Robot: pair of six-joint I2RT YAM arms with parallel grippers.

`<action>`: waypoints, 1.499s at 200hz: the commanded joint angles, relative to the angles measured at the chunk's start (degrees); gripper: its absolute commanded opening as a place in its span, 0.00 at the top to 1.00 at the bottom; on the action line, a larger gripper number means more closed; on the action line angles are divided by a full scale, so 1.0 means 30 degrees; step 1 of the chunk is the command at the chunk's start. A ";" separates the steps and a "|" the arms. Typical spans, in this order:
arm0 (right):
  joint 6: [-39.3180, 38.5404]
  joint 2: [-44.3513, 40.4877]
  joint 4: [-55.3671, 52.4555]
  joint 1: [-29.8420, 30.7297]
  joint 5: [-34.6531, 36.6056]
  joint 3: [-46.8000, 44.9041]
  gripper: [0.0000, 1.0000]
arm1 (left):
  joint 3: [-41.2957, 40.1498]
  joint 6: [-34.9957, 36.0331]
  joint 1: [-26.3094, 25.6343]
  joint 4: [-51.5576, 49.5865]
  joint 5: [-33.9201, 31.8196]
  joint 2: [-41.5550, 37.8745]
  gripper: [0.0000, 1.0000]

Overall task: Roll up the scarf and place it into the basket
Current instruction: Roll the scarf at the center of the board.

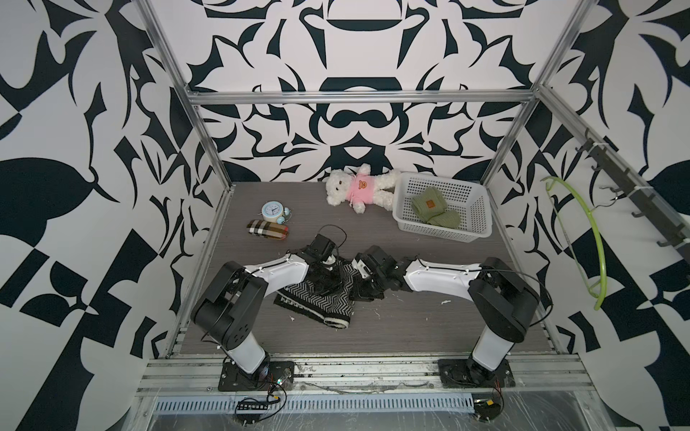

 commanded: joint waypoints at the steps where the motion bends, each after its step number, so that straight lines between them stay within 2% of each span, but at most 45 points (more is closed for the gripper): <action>1: -0.1127 0.0128 -0.5680 -0.0095 0.2125 0.1442 1.00 | 0.0294 0.0814 0.0073 -0.2397 -0.0041 -0.1054 0.78; 13: -0.1383 0.0223 -0.6956 -0.0121 0.2171 0.1969 1.00 | 0.0064 0.0755 0.0051 -0.2341 0.0213 -0.1564 0.70; 26: -0.1601 0.0247 -0.7814 -0.0128 0.2197 0.2449 1.00 | -0.0319 0.0602 0.0072 -0.2079 0.0382 -0.2142 0.53; 48: -0.1856 0.0375 -0.9228 -0.0151 0.2441 0.3277 1.00 | -0.1165 0.0138 0.0069 -0.0724 0.1222 -0.3101 0.35; 66: -0.2090 0.0596 -1.0227 -0.0183 0.2690 0.3932 1.00 | -0.1564 -0.0340 -0.0363 0.0580 0.2127 -0.3578 0.28; 94: -0.2212 0.0673 -1.0893 -0.0186 0.2804 0.4693 1.00 | -0.1042 -0.0631 -0.1612 0.1084 0.1965 -0.3368 0.27; 108: -0.2188 0.0686 -1.1001 -0.0198 0.2888 0.4888 1.00 | -0.0769 -0.0871 -0.2063 0.1419 0.1788 -0.2742 0.30; 117: -0.2169 0.0693 -1.0983 -0.0186 0.2898 0.4953 1.00 | -0.0594 -0.0979 -0.2255 0.1625 0.1720 -0.2234 0.35; 122: -0.2164 0.0671 -1.0964 -0.0190 0.2926 0.4970 1.00 | -0.0498 -0.1007 -0.2344 0.1642 0.1599 -0.1902 0.45; 129: -0.2114 0.0635 -1.0971 -0.0183 0.2928 0.4986 1.00 | -0.0383 -0.1038 -0.2418 0.1571 0.1436 -0.1499 0.72; 130: -0.2103 0.0631 -1.0971 -0.0197 0.2943 0.4985 1.00 | -0.0368 -0.1052 -0.2416 0.1545 0.1428 -0.1424 0.72; 131: -0.2083 0.0614 -1.0971 -0.0190 0.2950 0.4985 1.00 | -0.0368 -0.1044 -0.2430 0.1502 0.1410 -0.1371 0.81; 135: -0.2071 0.0573 -1.0968 -0.0183 0.3006 0.4984 1.00 | -0.0286 -0.1052 -0.2416 0.1322 0.1314 -0.1135 0.91; 136: -0.2052 0.0556 -1.0969 -0.0183 0.3011 0.4984 1.00 | -0.0286 -0.1044 -0.2415 0.1288 0.1294 -0.1095 0.99; 138: -0.2060 0.0536 -1.0971 -0.0197 0.3029 0.4977 1.00 | -0.0229 -0.1046 -0.2415 0.1168 0.1243 -0.0999 1.00; 157: -0.2180 0.0233 -1.1366 -0.0183 0.3506 0.4986 1.00 | -0.0282 -0.0688 -0.2314 0.0307 0.0346 -0.0556 1.00; 187: -0.2973 0.0054 -1.2303 -0.0186 0.4256 0.5518 1.00 | -0.1535 -0.0412 -0.0829 0.0586 -0.0054 -0.0253 1.00; 201: -0.3191 -0.0109 -1.2535 -0.0185 0.4619 0.5767 0.84 | -0.1748 0.0068 -0.0334 0.0670 0.0034 0.0484 1.00; 220: -0.2853 -0.1018 -1.2277 -0.0242 0.5915 0.5170 0.74 | -0.2035 0.0288 0.0144 0.0997 0.0210 0.1389 1.00; 262: -0.2569 -0.1721 -0.9914 -0.0650 0.6473 0.3390 0.67 | -0.2518 0.0600 0.0571 0.1235 0.0285 0.2310 1.00; 300: -0.2826 -0.1057 -0.6083 -0.0652 0.4823 0.2526 0.66 | -0.2817 0.0692 0.0731 0.1344 0.0442 0.2640 1.00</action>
